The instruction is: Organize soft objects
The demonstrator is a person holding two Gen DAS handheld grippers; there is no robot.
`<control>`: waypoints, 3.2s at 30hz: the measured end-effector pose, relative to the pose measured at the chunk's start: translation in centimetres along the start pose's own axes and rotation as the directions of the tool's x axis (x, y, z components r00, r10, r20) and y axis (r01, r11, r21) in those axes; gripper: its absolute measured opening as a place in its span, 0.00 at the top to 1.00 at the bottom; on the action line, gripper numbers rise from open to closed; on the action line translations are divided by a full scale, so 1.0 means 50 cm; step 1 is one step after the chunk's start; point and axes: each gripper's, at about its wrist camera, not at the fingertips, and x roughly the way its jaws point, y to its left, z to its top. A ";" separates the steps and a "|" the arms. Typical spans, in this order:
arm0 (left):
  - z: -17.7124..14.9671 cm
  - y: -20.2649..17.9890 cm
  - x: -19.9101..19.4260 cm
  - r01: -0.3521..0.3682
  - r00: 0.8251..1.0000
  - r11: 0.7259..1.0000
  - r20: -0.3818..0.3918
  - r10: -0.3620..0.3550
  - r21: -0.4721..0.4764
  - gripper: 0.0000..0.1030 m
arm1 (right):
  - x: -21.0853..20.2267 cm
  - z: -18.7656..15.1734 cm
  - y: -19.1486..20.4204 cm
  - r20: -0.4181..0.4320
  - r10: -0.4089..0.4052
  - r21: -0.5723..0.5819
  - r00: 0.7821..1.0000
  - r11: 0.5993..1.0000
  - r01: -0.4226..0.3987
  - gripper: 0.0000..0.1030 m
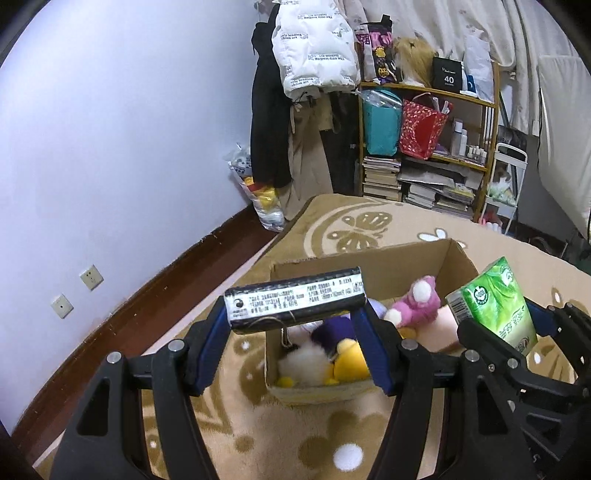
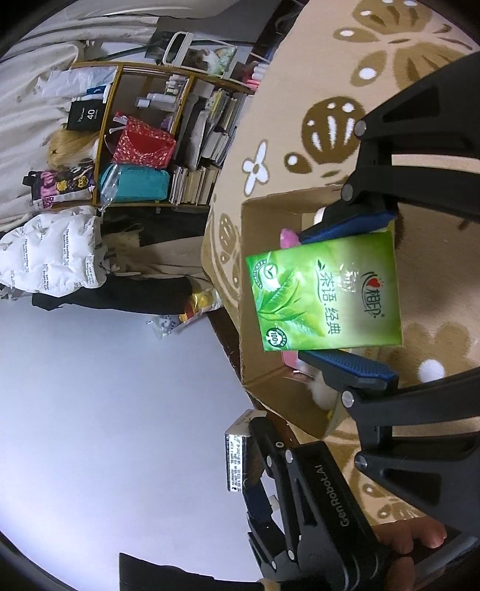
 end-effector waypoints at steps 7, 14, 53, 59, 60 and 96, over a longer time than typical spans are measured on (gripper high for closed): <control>0.028 0.003 0.017 0.037 0.999 0.999 0.029 -0.036 -0.032 0.37 | 0.027 0.033 -0.025 0.006 0.039 0.018 0.999 0.999 -0.039 0.43; 0.028 -0.002 0.058 0.024 1.000 1.000 -0.002 -0.024 -0.019 0.37 | 0.063 0.055 -0.043 -0.014 0.010 -0.028 1.000 1.000 -0.010 0.43; -0.044 -0.047 0.133 0.022 0.991 0.997 -0.130 -0.011 0.077 0.35 | 0.135 -0.014 -0.085 -0.116 0.033 0.076 0.993 0.997 -0.025 0.34; -0.044 -0.042 0.128 0.007 0.992 0.997 -0.125 0.003 0.079 0.35 | 0.134 -0.010 -0.082 -0.119 0.034 0.077 0.992 0.997 -0.025 0.25; -0.043 -0.043 0.123 0.000 0.993 0.996 -0.114 0.009 0.084 0.34 | 0.133 -0.009 -0.082 -0.116 0.036 0.081 0.993 0.996 -0.027 0.23; -0.065 0.037 -0.121 -0.090 0.996 0.996 -0.001 0.090 -0.009 0.00 | -0.123 0.034 -0.075 0.018 0.036 0.104 0.999 0.994 -0.038 0.00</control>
